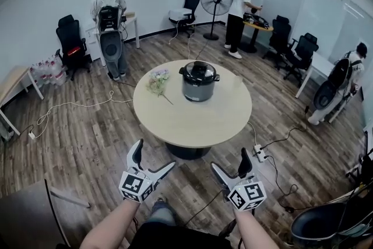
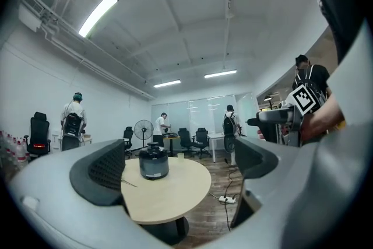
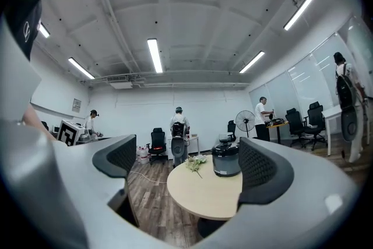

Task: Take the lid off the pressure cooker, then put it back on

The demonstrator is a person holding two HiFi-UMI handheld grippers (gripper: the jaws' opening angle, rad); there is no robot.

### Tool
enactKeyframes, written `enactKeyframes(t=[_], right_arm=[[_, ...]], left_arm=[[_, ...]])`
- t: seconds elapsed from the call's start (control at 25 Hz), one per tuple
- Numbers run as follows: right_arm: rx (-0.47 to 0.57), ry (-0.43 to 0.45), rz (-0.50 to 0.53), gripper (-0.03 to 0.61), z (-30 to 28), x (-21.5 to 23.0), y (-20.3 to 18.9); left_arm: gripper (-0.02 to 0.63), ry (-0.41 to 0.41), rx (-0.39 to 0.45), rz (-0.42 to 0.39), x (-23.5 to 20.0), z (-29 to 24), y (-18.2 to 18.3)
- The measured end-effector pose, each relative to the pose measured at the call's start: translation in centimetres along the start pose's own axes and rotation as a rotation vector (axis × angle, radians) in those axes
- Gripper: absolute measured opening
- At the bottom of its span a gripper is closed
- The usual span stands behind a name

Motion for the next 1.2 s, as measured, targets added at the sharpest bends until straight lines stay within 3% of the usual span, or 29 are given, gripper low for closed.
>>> enactKeyframes(t=[0.24,0.56,0.8,1.0,1.2], right_arm=[[-0.002,-0.015,0.002,0.548,-7.7,5.0,-1.0],[-0.058,-0.065,0.023,0.548,-26.9,12.1,-1.7],[-0.107,-0.101,0.034,0.546,-40.4,18.0,-1.7],[-0.218,-0.068,0.142,0.546,-48.6,21.4,-3.9],[-0.346,-0.002,0.201,0.546,-53.5,24.3,-6.2]], left_arm=[[0.568,0.010,0.019,0.026,-5.3,-7.7,-3.3],[0.577,-0.030,-0.003,0.092,-18.6,-24.2,-7.4],[0.588,-0.136,-0.100,0.115,-25.3,-36.7,-12.3],[0.589,-0.239,-0.203,0.114,-26.8,-43.7,-19.7],[0.589,-0.267,-0.295,0.137,-28.0,-49.5,-26.1]])
Point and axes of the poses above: the fingertips, and each gripper's own axes: z backward along the fingers, x to its right, y out of its top, the point moved 1 cm from there along z, backward along the fingers, and after that the axes turned 3 degrees about -y, right-handed, at the moved point
